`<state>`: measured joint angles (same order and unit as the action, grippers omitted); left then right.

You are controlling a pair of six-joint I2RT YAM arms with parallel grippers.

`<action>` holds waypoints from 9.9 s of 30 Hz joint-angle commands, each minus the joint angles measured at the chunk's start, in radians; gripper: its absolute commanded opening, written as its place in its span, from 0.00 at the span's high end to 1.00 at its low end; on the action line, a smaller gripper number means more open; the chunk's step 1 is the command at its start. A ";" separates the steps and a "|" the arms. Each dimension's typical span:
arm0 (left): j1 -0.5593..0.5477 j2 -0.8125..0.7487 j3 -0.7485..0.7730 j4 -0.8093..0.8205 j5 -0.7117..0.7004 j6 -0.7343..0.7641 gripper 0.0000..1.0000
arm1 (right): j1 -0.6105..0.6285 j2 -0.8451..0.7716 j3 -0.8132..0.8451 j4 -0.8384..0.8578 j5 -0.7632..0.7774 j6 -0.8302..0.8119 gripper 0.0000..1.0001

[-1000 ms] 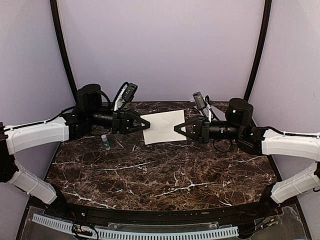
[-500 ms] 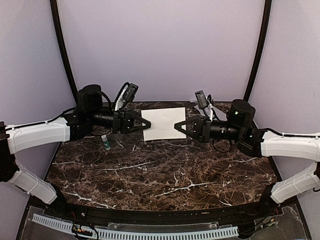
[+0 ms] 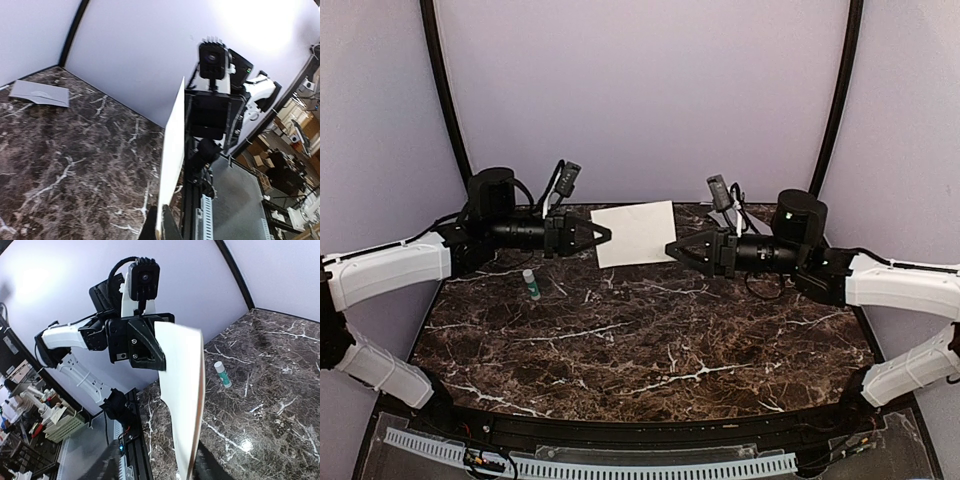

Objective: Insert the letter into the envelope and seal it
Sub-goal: Fold the letter, then pick up the envelope from the center of the board, then place the envelope at the center of the board, then place the letter in the envelope.

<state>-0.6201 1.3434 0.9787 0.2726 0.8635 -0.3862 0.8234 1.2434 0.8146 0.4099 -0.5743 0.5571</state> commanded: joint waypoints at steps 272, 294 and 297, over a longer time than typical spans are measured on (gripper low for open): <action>-0.304 -0.156 -0.228 0.463 -0.476 -0.240 0.16 | 0.124 -0.115 -0.048 0.326 0.350 0.029 1.00; -0.324 0.015 -0.140 0.718 -0.405 -0.353 0.37 | 0.134 -0.079 -0.069 0.415 0.306 0.071 1.00; -0.325 0.018 -0.136 0.717 -0.409 -0.355 0.45 | 0.134 -0.089 -0.072 0.401 0.315 0.065 1.00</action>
<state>-0.9394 1.3613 0.8078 0.9428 0.4389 -0.7410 0.9485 1.1782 0.7475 0.7784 -0.2649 0.6262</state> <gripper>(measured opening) 0.583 0.003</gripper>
